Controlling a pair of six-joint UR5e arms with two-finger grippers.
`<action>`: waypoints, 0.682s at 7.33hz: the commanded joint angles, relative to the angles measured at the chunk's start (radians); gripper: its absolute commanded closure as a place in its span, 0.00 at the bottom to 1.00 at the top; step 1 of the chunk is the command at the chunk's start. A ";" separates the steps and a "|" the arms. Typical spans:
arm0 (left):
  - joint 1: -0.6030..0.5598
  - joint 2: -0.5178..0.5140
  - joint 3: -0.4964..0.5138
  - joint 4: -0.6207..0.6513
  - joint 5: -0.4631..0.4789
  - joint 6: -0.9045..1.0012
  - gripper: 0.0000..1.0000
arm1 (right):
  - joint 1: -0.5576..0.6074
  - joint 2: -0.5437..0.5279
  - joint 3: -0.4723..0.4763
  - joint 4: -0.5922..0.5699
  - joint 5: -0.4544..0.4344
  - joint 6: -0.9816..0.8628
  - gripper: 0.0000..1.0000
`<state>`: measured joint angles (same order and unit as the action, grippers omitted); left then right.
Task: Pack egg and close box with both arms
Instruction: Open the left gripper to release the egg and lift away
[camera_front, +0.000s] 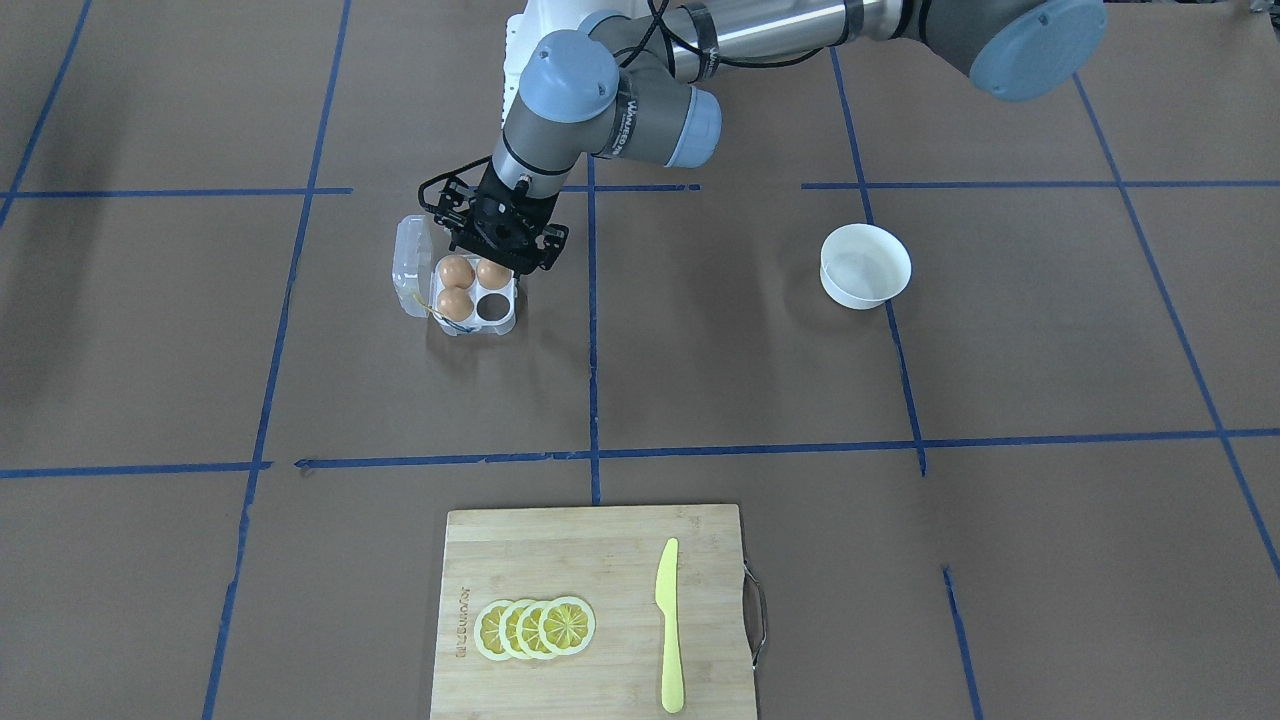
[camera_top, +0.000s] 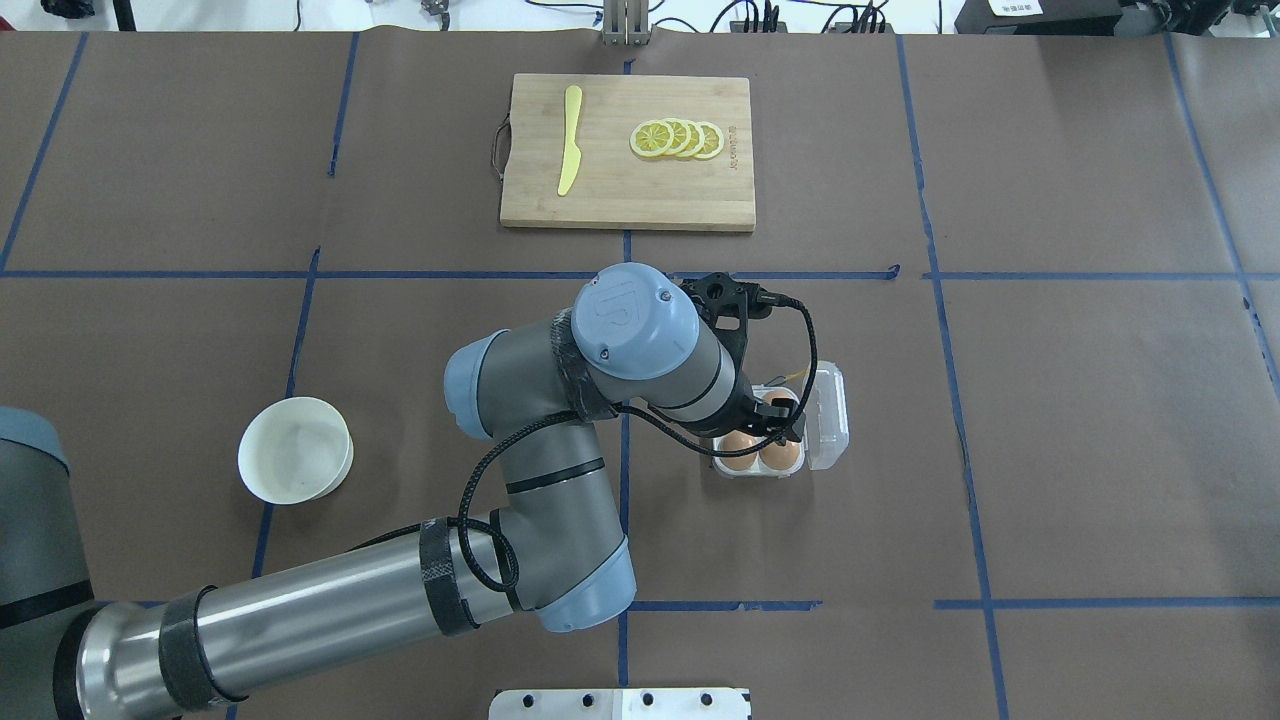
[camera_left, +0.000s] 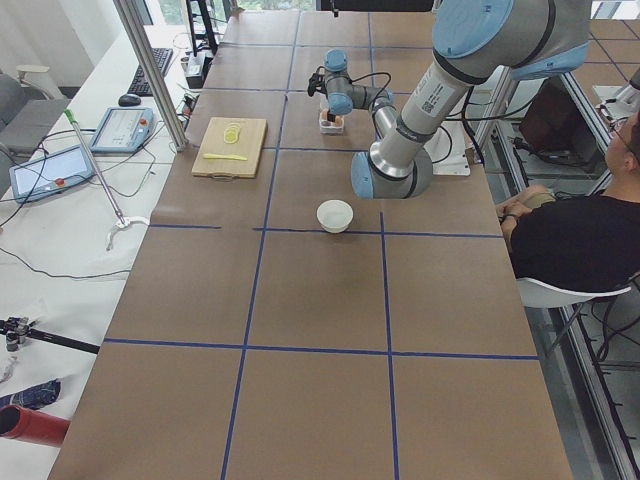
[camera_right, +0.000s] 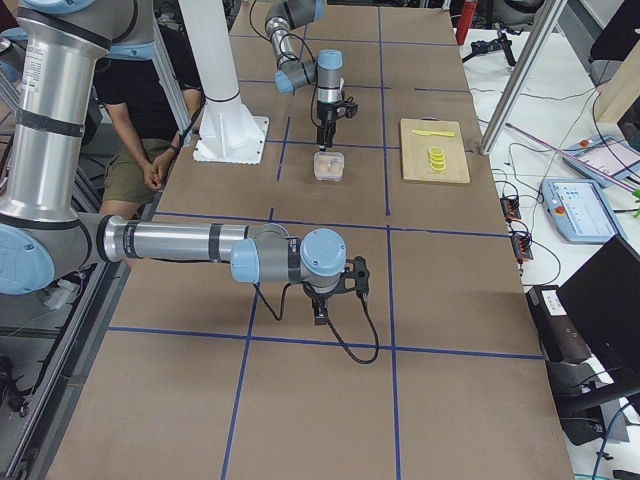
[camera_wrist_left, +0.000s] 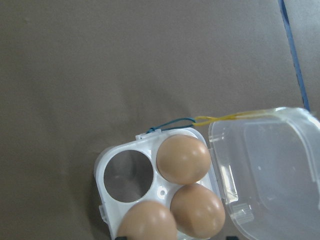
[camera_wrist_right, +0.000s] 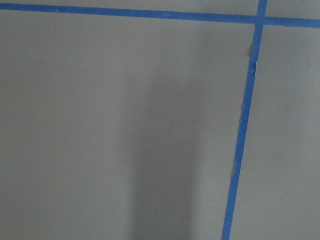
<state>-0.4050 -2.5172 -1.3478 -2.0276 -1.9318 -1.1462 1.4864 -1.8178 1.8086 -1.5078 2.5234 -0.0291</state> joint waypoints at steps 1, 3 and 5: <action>-0.003 0.001 -0.005 -0.002 0.002 0.009 0.13 | -0.002 0.002 0.000 0.000 0.001 0.002 0.00; -0.046 0.091 -0.113 0.027 -0.010 0.069 0.13 | -0.066 0.017 -0.002 0.076 0.041 0.154 0.00; -0.125 0.304 -0.360 0.119 -0.067 0.231 0.13 | -0.222 0.032 -0.002 0.351 -0.056 0.530 0.00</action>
<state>-0.4795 -2.3290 -1.5693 -1.9645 -1.9681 -1.0098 1.3607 -1.7970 1.8073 -1.3173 2.5279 0.2786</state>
